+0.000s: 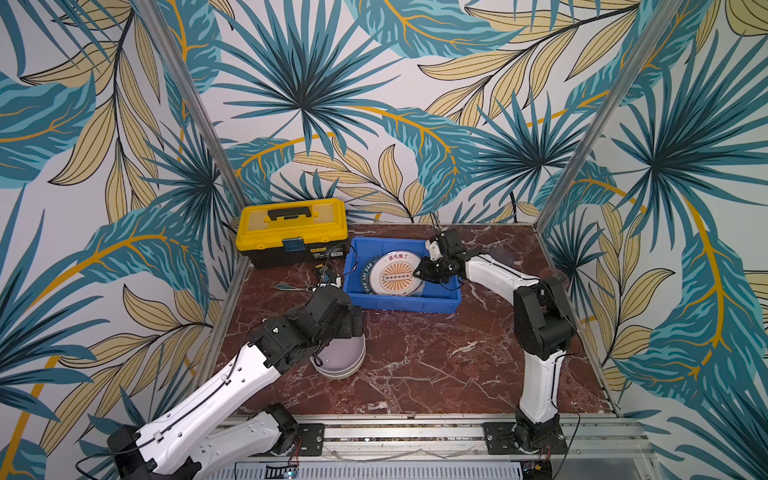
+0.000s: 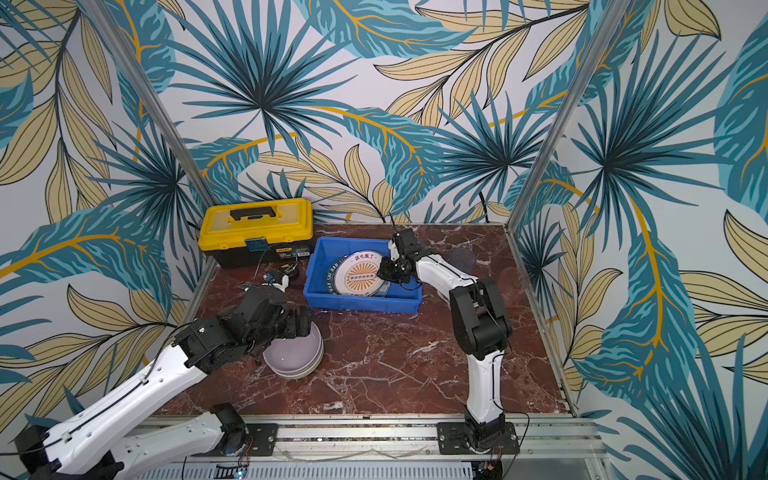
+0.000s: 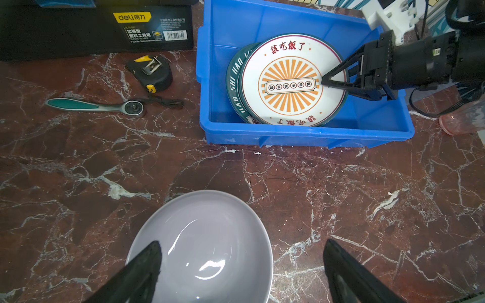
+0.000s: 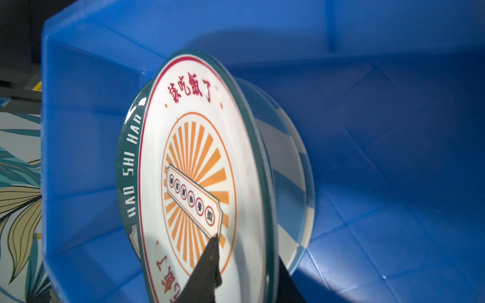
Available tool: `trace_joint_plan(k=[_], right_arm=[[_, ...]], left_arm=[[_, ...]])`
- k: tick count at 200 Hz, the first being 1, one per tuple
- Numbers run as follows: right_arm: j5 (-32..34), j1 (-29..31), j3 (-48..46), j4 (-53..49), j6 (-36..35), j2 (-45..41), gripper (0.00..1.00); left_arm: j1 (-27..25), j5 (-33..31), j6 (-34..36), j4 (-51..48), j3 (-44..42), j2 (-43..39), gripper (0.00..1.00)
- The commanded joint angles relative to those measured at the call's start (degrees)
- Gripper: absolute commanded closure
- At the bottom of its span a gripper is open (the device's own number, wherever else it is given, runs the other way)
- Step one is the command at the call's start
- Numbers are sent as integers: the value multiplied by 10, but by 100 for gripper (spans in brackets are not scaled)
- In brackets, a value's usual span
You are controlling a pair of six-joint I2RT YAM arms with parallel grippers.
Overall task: Place the mixed dishes into the plastic bin
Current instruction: 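Lower the sunburst plate onto the plates in the bin, open right gripper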
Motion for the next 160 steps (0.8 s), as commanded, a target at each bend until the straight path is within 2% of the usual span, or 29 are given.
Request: trace_joint_plan(k=[1, 32, 116, 148, 160], right_arm=[[26, -2, -5, -35, -33, -31, 66], [32, -2, 2, -51, -46, -33, 63], [-8, -2, 20, -53, -38, -7, 62], [-15, -2, 19, -56, -46, -23, 62], [-21, -2, 18, -58, -53, -36, 59]], left_arm=[[3, -6, 9, -10, -2, 1, 4], [3, -7, 9, -10, -2, 3, 4], [4, -8, 6, -15, -5, -5, 4], [4, -9, 2, -19, -4, -4, 3], [6, -8, -3, -23, -2, 0, 3]])
